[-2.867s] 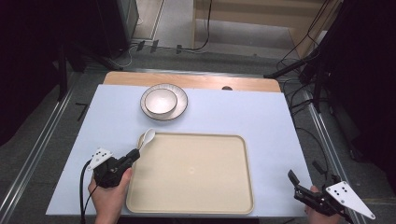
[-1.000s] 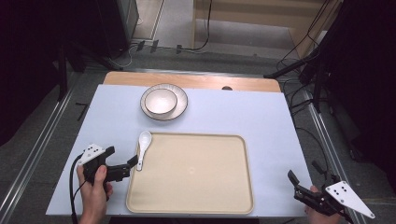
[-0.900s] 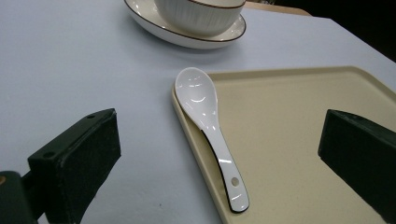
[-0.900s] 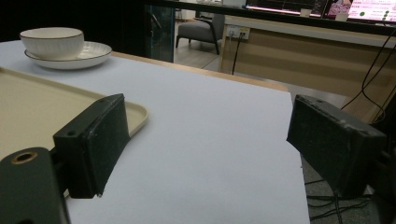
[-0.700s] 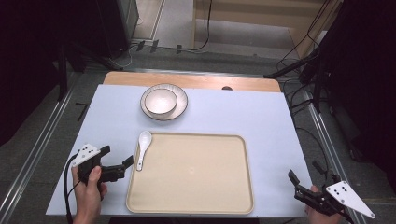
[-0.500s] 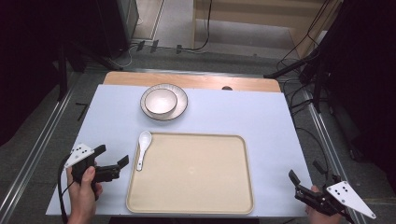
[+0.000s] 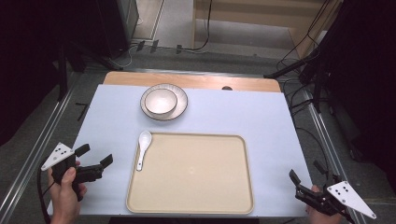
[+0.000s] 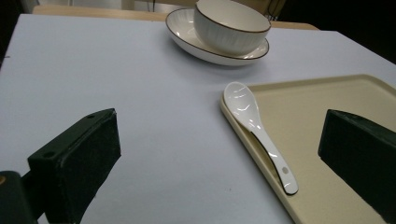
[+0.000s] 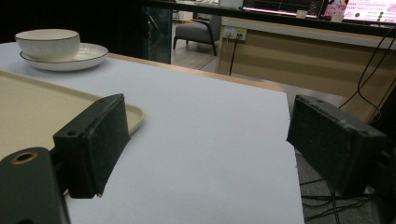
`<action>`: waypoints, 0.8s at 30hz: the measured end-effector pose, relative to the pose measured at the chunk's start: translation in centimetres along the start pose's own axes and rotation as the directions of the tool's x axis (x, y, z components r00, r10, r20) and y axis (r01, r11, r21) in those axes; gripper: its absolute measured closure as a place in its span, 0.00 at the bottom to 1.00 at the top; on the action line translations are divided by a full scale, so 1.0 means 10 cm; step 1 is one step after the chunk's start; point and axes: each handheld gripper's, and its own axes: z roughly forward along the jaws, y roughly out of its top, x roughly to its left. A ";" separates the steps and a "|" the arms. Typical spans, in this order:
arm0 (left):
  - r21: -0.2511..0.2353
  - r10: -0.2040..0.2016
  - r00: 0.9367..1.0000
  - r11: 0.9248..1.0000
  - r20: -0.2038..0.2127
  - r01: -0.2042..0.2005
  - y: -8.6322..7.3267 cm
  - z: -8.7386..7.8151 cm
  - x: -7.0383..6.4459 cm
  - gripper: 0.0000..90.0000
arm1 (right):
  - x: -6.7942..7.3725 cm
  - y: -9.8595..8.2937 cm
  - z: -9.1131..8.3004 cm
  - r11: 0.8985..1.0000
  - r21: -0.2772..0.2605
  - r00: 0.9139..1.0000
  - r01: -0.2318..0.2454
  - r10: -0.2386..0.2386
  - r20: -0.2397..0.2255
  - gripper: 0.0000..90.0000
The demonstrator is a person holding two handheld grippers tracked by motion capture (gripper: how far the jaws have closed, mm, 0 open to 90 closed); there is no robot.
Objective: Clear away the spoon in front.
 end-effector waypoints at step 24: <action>0.059 0.056 0.996 0.997 -0.065 -0.052 -0.14 -0.18 0.23 0.00 | -0.03 0.00 -0.01 1.000 0.001 1.000 -0.012 0.012 0.011 0.15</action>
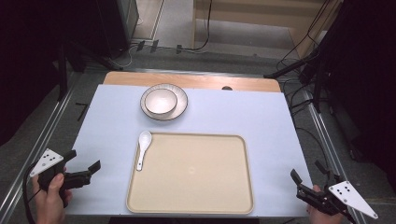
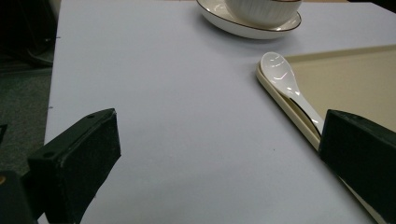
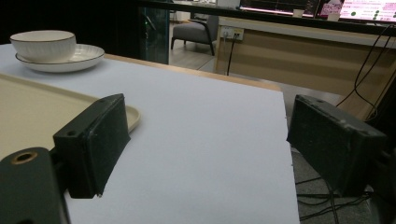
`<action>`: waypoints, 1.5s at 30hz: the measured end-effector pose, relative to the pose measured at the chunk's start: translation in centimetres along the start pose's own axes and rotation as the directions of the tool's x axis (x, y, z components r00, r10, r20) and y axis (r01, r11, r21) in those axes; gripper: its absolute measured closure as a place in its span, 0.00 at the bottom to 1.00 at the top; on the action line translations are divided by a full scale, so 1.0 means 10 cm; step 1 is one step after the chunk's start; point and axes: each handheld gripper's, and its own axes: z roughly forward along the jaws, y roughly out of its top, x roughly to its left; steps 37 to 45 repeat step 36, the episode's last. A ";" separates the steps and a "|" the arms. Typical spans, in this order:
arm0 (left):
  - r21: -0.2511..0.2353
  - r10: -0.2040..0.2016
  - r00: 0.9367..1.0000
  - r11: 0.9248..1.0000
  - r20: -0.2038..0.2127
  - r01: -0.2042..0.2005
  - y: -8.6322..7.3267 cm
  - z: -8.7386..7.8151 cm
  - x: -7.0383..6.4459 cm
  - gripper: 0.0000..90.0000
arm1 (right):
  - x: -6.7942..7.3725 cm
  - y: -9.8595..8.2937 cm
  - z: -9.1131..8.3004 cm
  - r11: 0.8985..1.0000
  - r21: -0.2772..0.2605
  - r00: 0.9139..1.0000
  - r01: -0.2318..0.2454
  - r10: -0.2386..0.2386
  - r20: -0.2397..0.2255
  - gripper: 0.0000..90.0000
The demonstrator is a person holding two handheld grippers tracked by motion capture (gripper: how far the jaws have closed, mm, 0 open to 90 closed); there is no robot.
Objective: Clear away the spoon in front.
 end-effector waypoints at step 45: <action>0.018 -0.029 0.999 0.999 -0.017 0.029 -0.03 0.00 0.06 0.00 | 0.02 0.00 0.01 1.000 0.000 1.000 0.013 -0.013 -0.013 0.15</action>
